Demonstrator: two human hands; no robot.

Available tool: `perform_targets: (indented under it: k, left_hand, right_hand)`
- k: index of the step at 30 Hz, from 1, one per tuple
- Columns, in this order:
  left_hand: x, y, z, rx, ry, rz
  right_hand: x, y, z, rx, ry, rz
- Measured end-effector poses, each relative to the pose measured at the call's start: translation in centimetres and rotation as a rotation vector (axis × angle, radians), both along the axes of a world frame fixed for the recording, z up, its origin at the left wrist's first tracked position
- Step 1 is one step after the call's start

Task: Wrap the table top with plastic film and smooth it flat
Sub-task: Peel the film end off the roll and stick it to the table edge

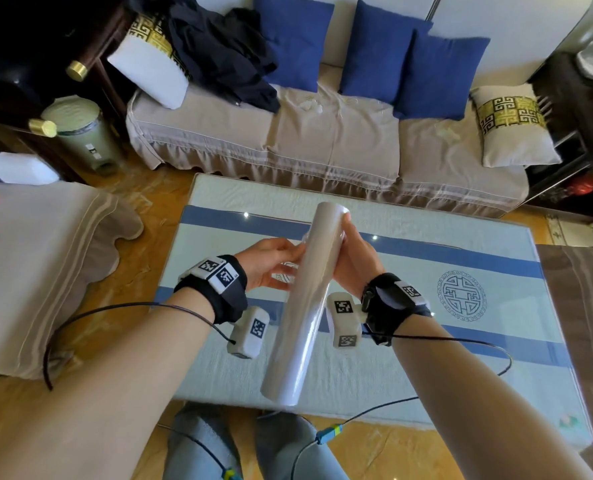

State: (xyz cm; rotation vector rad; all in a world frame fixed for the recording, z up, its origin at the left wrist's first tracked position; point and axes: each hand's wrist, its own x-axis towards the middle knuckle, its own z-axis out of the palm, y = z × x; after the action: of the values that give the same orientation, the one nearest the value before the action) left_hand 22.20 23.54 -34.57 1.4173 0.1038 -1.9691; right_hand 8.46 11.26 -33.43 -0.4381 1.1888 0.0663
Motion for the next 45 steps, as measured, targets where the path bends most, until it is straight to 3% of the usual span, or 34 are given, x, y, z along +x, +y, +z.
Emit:
perform_targets:
  k: [4, 10, 14, 19, 24, 28, 32, 36, 41, 45]
  left_hand:
    - [-1.0, 1.2, -0.3, -0.011, -0.073, -0.003]
    - [-3.2, 3.4, 0.1, 0.103, -0.187, -0.048]
    - [-5.4, 4.9, 0.2, 0.172, -0.215, -0.039]
    - [-6.1, 7.1, -0.4, 0.297, -0.3, -0.035]
    - [-5.6, 6.9, -0.2, 0.276, -0.259, 0.04]
    - [-4.5, 6.1, -0.5, 0.266, -0.387, 0.046]
    - [-2.9, 5.5, -1.8, 0.219, -0.566, 0.056]
    - [-0.7, 5.3, -2.4, 0.209, -0.607, 0.135]
    - [1.9, 5.3, -2.2, 0.213, -0.648, 0.194]
    - [4.6, 6.6, -1.2, 0.242, -0.72, 0.158]
  right_hand:
    - [-0.8, 0.9, -0.8, 0.036, 0.05, -0.043]
    - [-2.2, 4.5, -0.7, 0.285, 0.182, 0.053]
    - [-3.7, 7.2, 0.0, 0.11, 0.276, 0.286]
    - [-5.0, 9.9, 0.3, 0.041, 0.354, 0.296]
    - [-4.2, 9.6, 0.3, 0.0, 0.328, 0.323]
    - [-1.5, 8.9, 0.6, -0.214, 0.338, 0.547]
    - [1.3, 7.6, 0.6, -0.343, 0.311, 0.578]
    - [3.2, 6.4, 0.9, -0.521, 0.29, 0.707]
    - [4.6, 3.6, 2.1, -0.482, 0.23, 0.748]
    - [4.4, 1.5, 2.5, -0.4, 0.219, 0.582]
